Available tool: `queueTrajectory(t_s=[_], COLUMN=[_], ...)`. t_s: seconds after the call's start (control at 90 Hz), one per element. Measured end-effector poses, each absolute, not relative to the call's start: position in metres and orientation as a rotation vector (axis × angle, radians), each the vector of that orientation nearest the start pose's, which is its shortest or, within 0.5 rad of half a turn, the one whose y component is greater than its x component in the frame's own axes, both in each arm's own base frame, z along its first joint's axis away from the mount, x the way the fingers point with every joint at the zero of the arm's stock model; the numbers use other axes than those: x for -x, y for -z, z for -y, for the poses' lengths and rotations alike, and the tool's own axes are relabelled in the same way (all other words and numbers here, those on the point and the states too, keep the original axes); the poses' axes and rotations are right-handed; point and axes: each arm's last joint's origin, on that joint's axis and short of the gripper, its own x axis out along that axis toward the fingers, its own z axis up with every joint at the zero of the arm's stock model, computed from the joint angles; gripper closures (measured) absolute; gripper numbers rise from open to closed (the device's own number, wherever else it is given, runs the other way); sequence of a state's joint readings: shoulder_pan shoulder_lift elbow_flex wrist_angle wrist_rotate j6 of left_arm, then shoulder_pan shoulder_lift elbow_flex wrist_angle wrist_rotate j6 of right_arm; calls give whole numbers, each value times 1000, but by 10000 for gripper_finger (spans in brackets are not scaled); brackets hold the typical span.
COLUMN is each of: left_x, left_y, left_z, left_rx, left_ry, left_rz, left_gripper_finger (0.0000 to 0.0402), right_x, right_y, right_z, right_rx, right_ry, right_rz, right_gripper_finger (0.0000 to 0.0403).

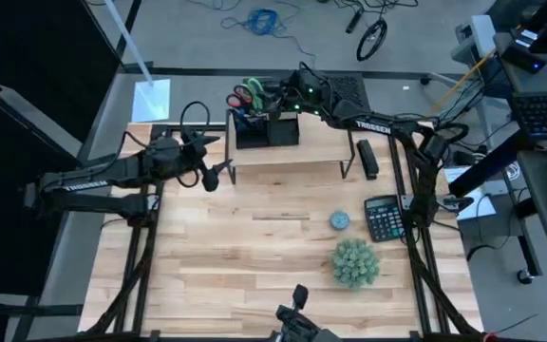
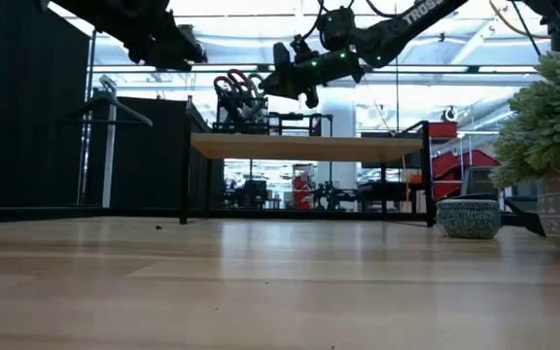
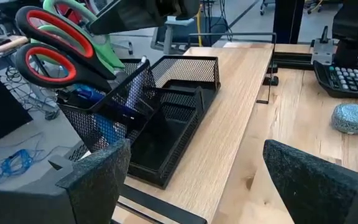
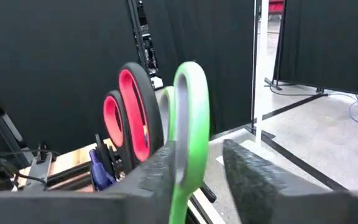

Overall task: Pick and place office supplies into organizer
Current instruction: Remove the green scissors from the desk organizer on the shelf

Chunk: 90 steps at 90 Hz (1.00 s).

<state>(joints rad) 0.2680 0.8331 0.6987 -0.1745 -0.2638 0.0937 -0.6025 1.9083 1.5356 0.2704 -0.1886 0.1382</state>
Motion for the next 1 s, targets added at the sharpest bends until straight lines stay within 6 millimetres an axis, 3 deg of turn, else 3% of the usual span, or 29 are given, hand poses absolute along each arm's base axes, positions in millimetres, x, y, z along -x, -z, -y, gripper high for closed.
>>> queueTrajectory(t_s=[0.167, 0.789, 1.0], left_x=[-176, -176, -176], left_y=[-296, -296, -296], left_z=[-56, -56, -56], left_rx=[-90, -90, -90], left_ry=[-512, -513, -513], left_rz=[-337, -337, -337], left_gripper_finger=[45, 45, 45], right_x=[-377, -377, -384], right_y=[-310, -328, -354], right_z=[252, 251, 244], right_rx=[-175, -116, -45], right_ry=[416, 411, 400], right_rz=[-61, 107, 95], right_gripper_finger=[390, 387, 387])
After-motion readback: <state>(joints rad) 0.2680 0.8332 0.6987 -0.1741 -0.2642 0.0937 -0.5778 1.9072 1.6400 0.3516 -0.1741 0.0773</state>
